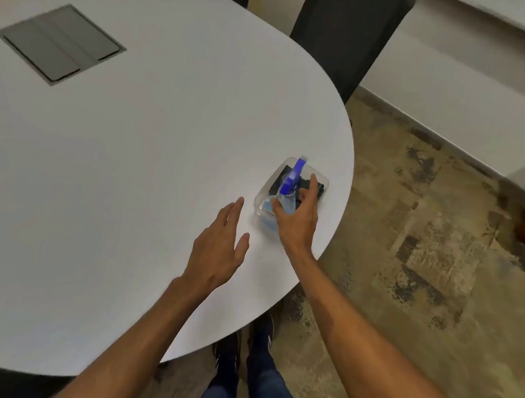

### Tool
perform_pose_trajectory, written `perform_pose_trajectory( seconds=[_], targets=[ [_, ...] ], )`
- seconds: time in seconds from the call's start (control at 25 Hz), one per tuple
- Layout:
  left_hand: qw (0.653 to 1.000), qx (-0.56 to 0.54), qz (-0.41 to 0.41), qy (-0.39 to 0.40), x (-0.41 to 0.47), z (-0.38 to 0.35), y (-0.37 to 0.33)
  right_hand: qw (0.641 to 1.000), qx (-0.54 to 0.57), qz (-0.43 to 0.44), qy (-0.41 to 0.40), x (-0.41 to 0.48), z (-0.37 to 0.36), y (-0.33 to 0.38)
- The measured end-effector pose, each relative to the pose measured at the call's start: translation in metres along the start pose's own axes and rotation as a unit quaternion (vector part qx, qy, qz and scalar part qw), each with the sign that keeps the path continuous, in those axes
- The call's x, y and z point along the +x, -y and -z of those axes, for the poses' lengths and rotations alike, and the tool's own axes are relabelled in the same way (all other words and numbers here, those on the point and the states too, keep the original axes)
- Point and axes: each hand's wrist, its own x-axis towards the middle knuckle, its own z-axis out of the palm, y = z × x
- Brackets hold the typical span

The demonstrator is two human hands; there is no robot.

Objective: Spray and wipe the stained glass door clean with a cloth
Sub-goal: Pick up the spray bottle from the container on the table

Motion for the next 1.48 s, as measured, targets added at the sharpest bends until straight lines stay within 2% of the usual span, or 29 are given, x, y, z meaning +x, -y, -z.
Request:
perform_pose_trajectory(
  seconds=[0.52,0.72,0.92,1.16,1.48],
  targets=[
    [0.998,-0.015,0.059,-0.01,0.025,-0.014,-0.012,0.997,0.075,0.006,0.02,0.035,-0.006,-0.013],
    [0.997,-0.024,0.062,-0.033,0.031,-0.004,-0.021,0.993,0.096,0.063,0.032,0.046,0.019,-0.004],
    [0.996,-0.056,0.044,-0.045,0.038,0.005,-0.043,0.987,0.108,0.115,-0.02,0.061,0.053,0.031],
    [0.997,-0.064,0.002,-0.032,0.054,0.008,-0.072,0.984,0.113,0.123,-0.068,0.065,0.084,0.052],
    [0.998,-0.012,-0.058,0.039,0.062,0.009,-0.104,0.984,0.072,0.119,-0.114,0.033,0.116,0.062]
  ],
)
